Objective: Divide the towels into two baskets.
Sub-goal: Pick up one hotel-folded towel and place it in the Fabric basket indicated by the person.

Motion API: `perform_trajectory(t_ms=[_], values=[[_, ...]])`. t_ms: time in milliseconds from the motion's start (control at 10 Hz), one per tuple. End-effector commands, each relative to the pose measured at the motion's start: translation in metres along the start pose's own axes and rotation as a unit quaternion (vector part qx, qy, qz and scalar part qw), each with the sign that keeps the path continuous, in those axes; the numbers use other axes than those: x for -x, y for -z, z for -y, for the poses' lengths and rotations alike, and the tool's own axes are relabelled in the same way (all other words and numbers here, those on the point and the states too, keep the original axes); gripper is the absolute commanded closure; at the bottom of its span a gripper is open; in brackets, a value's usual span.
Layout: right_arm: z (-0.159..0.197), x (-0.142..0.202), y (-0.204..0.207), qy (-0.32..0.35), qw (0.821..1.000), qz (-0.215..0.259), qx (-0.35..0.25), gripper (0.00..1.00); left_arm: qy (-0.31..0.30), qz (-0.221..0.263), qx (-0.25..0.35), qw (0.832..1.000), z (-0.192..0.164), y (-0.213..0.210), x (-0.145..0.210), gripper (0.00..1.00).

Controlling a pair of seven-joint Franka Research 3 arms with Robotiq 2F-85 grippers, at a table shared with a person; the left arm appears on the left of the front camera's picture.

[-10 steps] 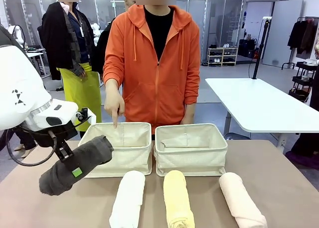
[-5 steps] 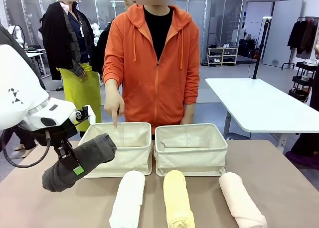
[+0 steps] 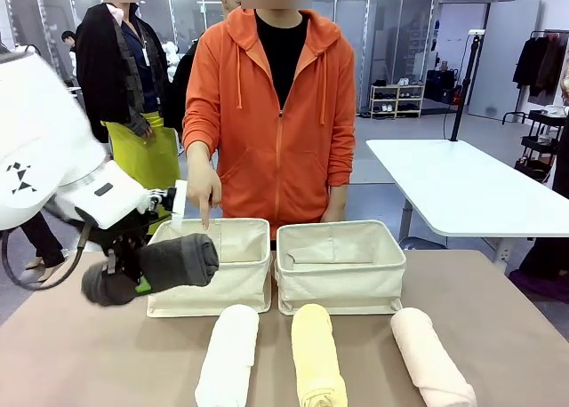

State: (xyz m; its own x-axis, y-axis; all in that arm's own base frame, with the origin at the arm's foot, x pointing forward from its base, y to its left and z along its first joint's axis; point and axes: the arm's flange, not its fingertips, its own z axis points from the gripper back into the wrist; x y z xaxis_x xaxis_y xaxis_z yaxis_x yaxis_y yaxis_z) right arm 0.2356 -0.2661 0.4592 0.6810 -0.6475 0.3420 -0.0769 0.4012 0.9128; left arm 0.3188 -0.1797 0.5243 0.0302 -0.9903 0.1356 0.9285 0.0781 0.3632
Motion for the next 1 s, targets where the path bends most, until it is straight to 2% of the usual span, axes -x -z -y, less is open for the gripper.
perform_trajectory(t_ms=[0, 300, 700, 900], values=[[-0.002, 0.001, -0.002, -0.005, 1.000, 0.005, -0.007, 0.00, 0.066, 0.014, -0.031, 0.997, -0.040, 0.003, -0.022, 0.56], [-0.002, 0.001, -0.002, -0.005, 1.000, 0.005, -0.007, 0.00, 0.163, 0.011, -0.084, 0.983, -0.086, 0.028, -0.042, 0.56], [-0.002, 0.001, -0.002, -0.005, 1.000, 0.005, -0.007, 0.00, 0.147, 0.031, -0.087, 0.985, -0.136, 0.069, -0.036, 0.56], [-0.002, 0.001, -0.002, -0.005, 1.000, 0.005, -0.007, 0.00, 0.168, 0.010, -0.058, 0.984, -0.133, 0.066, -0.040, 0.56]])
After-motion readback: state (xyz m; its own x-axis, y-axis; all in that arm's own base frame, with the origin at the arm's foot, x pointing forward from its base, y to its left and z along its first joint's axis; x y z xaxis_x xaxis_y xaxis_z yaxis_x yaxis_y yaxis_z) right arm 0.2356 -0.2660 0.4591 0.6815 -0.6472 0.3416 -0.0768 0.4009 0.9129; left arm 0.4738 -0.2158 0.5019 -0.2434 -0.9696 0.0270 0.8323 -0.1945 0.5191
